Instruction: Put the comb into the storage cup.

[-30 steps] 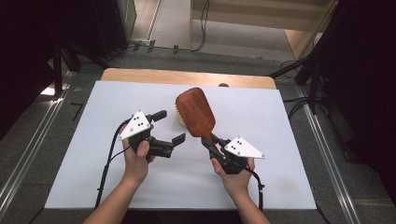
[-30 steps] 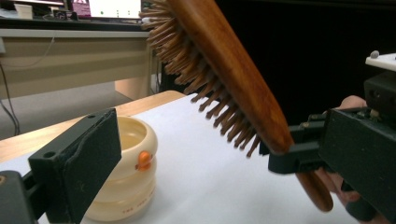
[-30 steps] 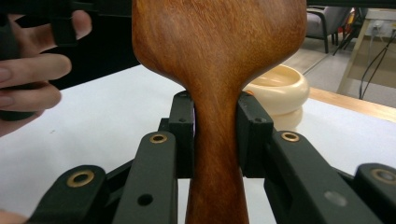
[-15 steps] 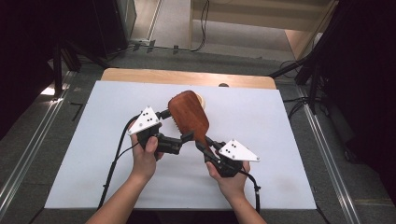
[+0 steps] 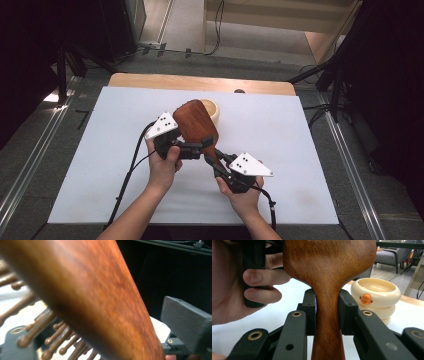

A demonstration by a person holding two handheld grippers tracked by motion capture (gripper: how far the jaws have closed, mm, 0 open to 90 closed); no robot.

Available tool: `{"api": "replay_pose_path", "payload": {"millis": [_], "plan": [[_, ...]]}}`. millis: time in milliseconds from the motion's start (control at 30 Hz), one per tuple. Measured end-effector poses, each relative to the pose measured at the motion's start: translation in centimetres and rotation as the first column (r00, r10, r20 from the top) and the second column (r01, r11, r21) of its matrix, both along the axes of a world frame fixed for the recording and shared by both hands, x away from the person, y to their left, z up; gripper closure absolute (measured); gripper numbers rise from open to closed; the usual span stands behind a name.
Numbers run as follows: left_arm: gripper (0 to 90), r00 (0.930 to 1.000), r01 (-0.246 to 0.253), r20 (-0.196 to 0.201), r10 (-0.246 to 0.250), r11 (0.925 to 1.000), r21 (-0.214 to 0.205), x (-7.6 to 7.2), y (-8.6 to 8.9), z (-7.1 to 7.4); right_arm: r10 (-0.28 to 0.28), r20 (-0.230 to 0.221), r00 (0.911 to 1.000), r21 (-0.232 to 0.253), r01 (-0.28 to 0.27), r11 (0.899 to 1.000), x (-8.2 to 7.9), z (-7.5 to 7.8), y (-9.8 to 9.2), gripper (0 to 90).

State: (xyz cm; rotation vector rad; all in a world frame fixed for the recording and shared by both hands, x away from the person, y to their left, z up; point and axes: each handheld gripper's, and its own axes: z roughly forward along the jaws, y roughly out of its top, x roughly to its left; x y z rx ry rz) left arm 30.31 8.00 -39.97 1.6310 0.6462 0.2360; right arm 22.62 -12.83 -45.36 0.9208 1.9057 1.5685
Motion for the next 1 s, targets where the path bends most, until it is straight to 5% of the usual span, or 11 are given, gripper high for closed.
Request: {"api": "replay_pose_path", "payload": {"millis": [100, 200, 367, 767, 867, 933, 1000], "plan": [[14.6, 0.9999, 0.001, -0.011, -0.001, 0.9999, -0.016, 0.0, 0.0, 0.1, 0.002, -0.002, 1.0, 0.008, -0.002, 1.0, 0.0, 0.0, 0.1, 69.8], [25.6, 0.9994, -0.023, -0.028, 0.022, 0.9995, -0.02, 0.0, 0.2, 0.2, -0.002, 0.004, 1.0, 0.006, 0.002, 1.0, -0.1, 0.0, 0.1, 69.8], [39.1, 0.9966, 0.028, -0.076, -0.031, 0.9988, -0.039, 0.3, 0.3, 0.2, -0.01, 0.013, 0.9999, 0.009, 0.01, 1.0, 0.0, -0.3, 0.1, 69.8], [53.4, 0.9924, 0.102, -0.063, -0.105, 0.993, -0.06, 0.3, 0.7, 0.4, 0.007, 0.019, 0.9998, 0.016, -0.008, 1.0, 0.8, -0.6, 0.4, 68.5], [55.5, 0.9957, 0.082, -0.04, -0.083, 0.9963, -0.026, 0.1, 0.7, 0.6, 0.009, 0.045, 0.9989, 0.01, -0.009, 1.0, 1.1, -0.8, 0.4, 59.7], [55.7, 0.9965, 0.076, -0.033, -0.077, 0.997, -0.016, 0.2, 0.8, 0.7, -0.021, 0.106, 0.9941, -0.024, 0.024, 0.999, 1.5, -0.9, 0.6, 43.6], [55.8, 0.997, 0.071, -0.029, -0.071, 0.9973, -0.016, 0.3, 0.9, 0.9, 0.002, 0.079, 0.9968, -0.011, -0.001, 1.0, 1.7, -1.0, 0.5, 35.6]]}}
